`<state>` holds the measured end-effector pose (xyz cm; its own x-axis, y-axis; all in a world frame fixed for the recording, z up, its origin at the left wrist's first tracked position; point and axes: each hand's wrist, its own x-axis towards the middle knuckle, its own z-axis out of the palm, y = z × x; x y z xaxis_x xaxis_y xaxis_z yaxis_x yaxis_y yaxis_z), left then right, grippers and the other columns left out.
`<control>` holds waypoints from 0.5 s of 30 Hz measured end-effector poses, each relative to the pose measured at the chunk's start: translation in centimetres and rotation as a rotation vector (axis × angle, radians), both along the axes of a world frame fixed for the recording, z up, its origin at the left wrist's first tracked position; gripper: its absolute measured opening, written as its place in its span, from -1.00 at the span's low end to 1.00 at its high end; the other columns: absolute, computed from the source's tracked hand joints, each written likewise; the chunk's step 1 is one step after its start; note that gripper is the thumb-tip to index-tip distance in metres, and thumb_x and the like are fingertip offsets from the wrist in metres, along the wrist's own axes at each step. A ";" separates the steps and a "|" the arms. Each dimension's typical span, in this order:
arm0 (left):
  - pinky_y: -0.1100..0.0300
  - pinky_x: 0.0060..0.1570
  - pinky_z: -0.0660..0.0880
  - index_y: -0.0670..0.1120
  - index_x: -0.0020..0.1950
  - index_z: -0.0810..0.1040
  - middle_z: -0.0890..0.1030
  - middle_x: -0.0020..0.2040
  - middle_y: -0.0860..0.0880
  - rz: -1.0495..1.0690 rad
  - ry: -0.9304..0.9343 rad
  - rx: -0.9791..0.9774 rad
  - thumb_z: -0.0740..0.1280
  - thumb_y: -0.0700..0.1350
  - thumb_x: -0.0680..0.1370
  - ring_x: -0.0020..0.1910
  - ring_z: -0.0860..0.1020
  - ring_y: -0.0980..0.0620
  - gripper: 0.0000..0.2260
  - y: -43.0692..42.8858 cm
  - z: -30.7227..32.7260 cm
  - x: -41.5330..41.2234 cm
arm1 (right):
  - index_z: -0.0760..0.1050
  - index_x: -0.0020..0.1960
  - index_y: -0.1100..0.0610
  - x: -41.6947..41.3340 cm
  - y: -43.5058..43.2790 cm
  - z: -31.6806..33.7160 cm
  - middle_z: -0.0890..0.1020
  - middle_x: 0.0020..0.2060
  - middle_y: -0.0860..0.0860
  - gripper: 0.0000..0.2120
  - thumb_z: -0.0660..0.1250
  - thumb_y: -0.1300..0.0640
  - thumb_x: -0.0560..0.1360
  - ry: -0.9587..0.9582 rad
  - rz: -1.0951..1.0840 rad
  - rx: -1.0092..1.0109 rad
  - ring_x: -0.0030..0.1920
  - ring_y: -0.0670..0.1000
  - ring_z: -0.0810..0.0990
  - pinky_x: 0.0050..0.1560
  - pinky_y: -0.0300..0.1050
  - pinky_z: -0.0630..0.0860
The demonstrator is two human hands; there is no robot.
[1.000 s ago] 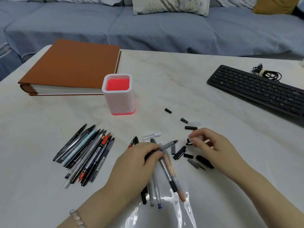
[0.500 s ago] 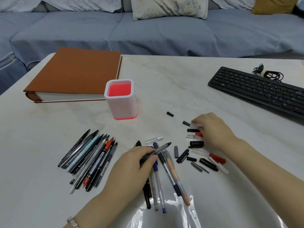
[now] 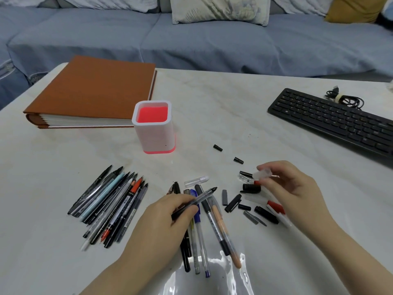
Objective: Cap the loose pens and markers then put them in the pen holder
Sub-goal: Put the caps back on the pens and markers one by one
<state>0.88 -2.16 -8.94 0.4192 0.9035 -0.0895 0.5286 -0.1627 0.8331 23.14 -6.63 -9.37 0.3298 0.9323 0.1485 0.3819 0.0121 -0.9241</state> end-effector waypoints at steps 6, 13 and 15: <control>0.34 -0.17 0.44 0.27 -0.26 0.50 0.55 -0.11 0.23 -0.003 -0.065 0.014 0.31 -0.11 0.49 -0.16 0.51 0.21 -0.74 -0.5 0.5 0.1 | 0.54 -0.15 -0.24 -1.7 -1.3 1.1 0.58 -0.10 -0.24 -0.90 0.32 -0.06 0.36 -0.068 0.115 0.097 -0.07 -0.14 0.57 -0.08 -0.43 0.44; 0.50 -0.23 0.39 0.24 -0.16 0.56 0.55 -0.14 0.27 -0.024 -0.080 0.013 0.33 -0.10 0.47 -0.20 0.51 0.30 -0.80 -0.7 0.9 -0.2 | 0.45 -0.05 -0.43 -2.2 -1.5 0.2 0.49 -0.01 -0.26 -0.77 0.12 -0.17 0.40 -0.228 0.199 -0.035 0.00 -0.17 0.51 -0.03 -0.45 0.39; 0.51 -0.21 0.38 0.24 -0.15 0.57 0.55 -0.13 0.26 -0.040 -0.072 0.007 0.35 -0.10 0.46 -0.17 0.51 0.28 -0.80 -0.8 0.9 -0.4 | 0.45 -0.03 -0.46 -2.3 -1.6 -0.3 0.45 -0.02 -0.22 -0.74 0.08 -0.22 0.36 -0.217 0.203 -0.077 -0.01 -0.15 0.47 -0.06 -0.49 0.34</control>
